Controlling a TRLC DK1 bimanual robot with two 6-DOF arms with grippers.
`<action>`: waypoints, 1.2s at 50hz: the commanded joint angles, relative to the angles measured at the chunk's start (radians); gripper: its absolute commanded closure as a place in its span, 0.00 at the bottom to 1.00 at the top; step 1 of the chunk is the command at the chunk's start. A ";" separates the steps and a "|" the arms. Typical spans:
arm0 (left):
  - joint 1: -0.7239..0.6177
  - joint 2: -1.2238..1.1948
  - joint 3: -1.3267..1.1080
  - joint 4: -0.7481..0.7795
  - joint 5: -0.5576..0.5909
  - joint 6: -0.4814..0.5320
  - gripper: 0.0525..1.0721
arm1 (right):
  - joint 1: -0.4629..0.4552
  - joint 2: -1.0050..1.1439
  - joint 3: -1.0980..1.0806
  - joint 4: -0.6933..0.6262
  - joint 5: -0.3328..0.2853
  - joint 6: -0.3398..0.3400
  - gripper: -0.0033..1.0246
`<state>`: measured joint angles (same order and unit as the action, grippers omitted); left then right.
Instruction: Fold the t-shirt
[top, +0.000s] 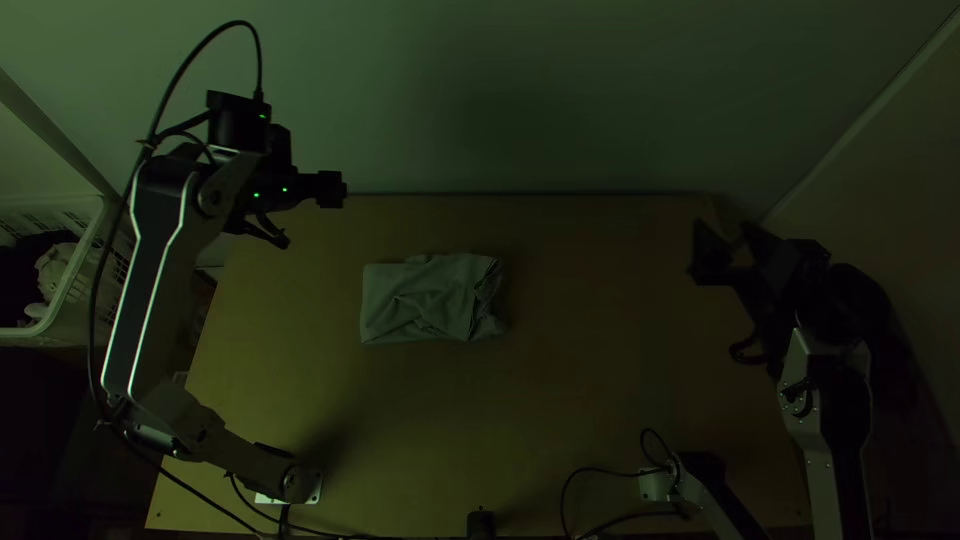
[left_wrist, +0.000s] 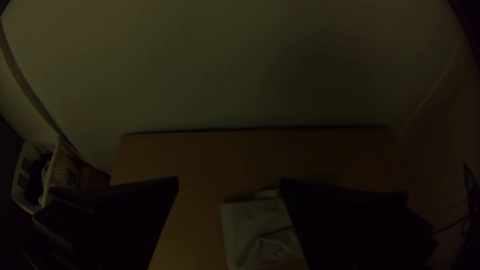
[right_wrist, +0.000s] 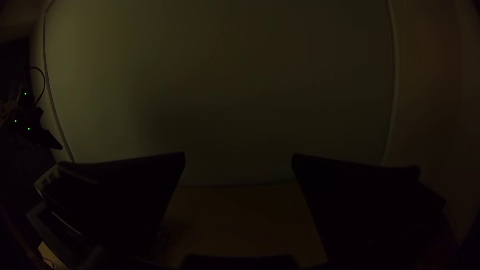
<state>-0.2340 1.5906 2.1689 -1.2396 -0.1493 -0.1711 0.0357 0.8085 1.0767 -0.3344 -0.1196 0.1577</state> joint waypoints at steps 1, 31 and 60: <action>0.105 -0.101 -0.063 -0.004 0.065 0.027 0.05 | -0.022 -0.042 0.015 0.026 0.008 -0.027 0.04; 0.323 -0.784 -0.949 0.434 0.155 0.133 0.05 | -0.033 -0.358 -0.228 0.048 0.014 -0.124 0.05; 0.315 -1.236 -1.606 0.690 0.191 0.094 0.05 | -0.074 -0.796 -0.692 0.121 0.021 -0.225 0.05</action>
<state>0.0868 0.4259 0.6495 -0.5934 0.0319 -0.0574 -0.0204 0.0654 0.4538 -0.2317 -0.1043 -0.0319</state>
